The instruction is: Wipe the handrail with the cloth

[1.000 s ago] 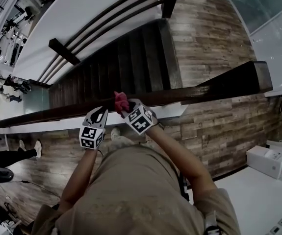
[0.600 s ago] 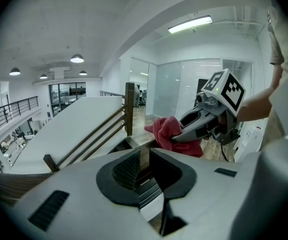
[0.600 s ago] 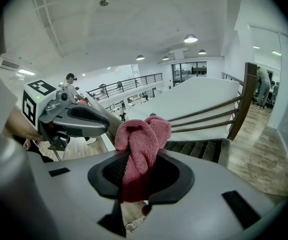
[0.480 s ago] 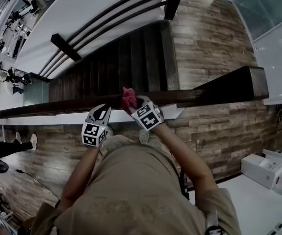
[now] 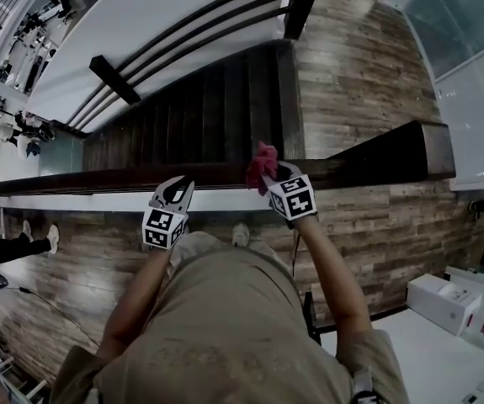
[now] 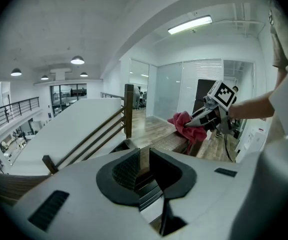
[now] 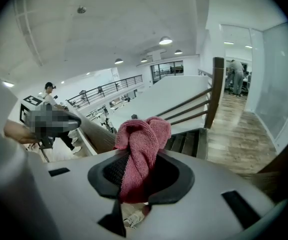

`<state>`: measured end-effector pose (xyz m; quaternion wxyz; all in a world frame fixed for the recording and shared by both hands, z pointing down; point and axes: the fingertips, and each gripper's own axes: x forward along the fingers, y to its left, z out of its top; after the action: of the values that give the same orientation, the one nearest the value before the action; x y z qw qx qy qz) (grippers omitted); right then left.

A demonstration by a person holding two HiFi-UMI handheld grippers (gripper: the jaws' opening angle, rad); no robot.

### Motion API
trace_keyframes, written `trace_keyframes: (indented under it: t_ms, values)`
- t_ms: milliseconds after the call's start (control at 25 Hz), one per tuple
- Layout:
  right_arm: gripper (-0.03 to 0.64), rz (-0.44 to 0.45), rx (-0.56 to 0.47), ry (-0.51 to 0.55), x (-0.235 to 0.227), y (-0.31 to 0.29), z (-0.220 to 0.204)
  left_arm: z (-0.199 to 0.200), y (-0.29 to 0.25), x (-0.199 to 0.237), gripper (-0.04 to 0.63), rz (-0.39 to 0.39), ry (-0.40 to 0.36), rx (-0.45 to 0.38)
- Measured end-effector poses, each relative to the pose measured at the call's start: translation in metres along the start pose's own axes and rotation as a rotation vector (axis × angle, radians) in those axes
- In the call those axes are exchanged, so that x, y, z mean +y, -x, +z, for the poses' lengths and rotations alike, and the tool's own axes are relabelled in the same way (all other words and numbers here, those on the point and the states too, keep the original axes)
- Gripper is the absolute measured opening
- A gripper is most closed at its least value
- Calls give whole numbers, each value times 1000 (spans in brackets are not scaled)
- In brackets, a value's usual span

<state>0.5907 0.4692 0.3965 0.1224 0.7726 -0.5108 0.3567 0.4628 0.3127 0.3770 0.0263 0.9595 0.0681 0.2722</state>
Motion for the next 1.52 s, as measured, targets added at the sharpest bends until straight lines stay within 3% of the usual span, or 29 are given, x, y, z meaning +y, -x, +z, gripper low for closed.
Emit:
trace_keyframes:
  t_ms: [400, 840, 1080, 1320, 1520]
  values:
    - [101, -379, 3, -78, -161, 94, -45, -16, -1, -13, 72, 3, 19, 10]
    - [101, -620, 70, -57, -227, 149, -73, 2, -9, -29, 72, -9, 0, -30]
    - [100, -579, 19, -168, -212, 179, -100, 15, -14, -40, 72, -29, -9, -56]
    - [100, -508, 59, -124, -199, 157, -128, 1, -7, -45, 72, -33, 12, -27]
    - [100, -470, 30, -178, -192, 145, -127, -14, 0, -43, 72, -15, 31, 3]
